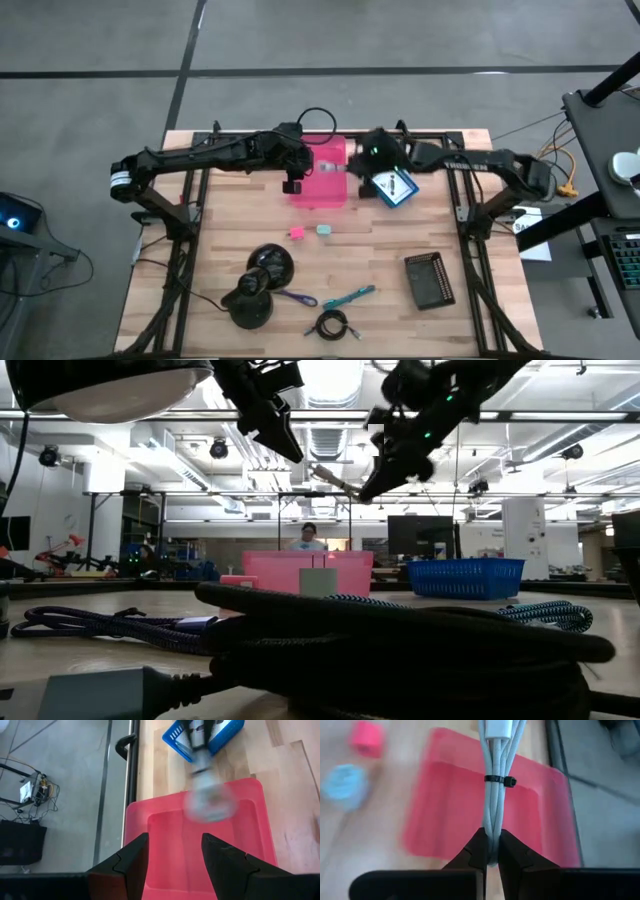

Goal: Pick and place items into bin
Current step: Put the white charger cable into the pink bin

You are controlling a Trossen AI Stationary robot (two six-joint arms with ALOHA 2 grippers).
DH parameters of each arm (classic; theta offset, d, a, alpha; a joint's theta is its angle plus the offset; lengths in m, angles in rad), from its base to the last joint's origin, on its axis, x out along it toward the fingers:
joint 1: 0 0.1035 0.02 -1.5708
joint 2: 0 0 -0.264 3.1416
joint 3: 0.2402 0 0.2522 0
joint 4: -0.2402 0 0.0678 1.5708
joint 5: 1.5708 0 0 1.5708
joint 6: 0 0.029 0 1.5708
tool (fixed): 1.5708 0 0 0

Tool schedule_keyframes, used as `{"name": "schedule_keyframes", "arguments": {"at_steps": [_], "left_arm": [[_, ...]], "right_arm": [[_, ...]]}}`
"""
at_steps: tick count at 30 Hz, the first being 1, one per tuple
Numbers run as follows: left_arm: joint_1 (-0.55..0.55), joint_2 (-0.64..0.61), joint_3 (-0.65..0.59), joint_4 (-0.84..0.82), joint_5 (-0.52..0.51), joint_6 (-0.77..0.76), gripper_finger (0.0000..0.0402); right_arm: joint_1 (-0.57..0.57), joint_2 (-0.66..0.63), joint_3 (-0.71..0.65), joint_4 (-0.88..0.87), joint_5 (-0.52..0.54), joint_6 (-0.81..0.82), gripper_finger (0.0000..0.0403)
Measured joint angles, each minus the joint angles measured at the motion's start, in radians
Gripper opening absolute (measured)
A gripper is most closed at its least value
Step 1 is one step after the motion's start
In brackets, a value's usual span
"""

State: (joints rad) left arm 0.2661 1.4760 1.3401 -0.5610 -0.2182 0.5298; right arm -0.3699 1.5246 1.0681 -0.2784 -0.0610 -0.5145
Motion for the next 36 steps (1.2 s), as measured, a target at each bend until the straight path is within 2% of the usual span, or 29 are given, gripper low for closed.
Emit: {"name": "schedule_keyframes", "arguments": {"at_steps": [4,7,13,18,29,36], "left_arm": [[0.000,0.000,-0.002,-0.001,0.000,0.000,0.0167],[0.000,0.000,-0.002,-0.001,0.000,0.000,0.0167],[0.000,0.000,-0.004,-0.002,0.000,0.000,0.0167],[0.000,0.000,-0.004,-0.001,0.000,0.000,0.0167],[0.000,0.000,-0.005,-0.002,0.000,-0.002,0.0167],[0.000,0.000,-0.005,0.000,0.000,-0.002,0.0167]], "right_arm": [[-0.077,0.089,0.091,-0.014,-0.083,0.083,0.0013],[-0.105,0.166,0.181,-0.083,-0.139,0.082,0.0013],[-0.116,0.319,0.364,-0.255,-0.141,0.043,0.0013],[-0.133,0.415,0.470,-0.324,-0.075,0.029,0.0013],[-0.214,0.531,0.582,-0.378,-0.069,-0.001,0.0014],[-0.217,0.555,0.601,-0.378,-0.069,0.011,0.0062]]}}
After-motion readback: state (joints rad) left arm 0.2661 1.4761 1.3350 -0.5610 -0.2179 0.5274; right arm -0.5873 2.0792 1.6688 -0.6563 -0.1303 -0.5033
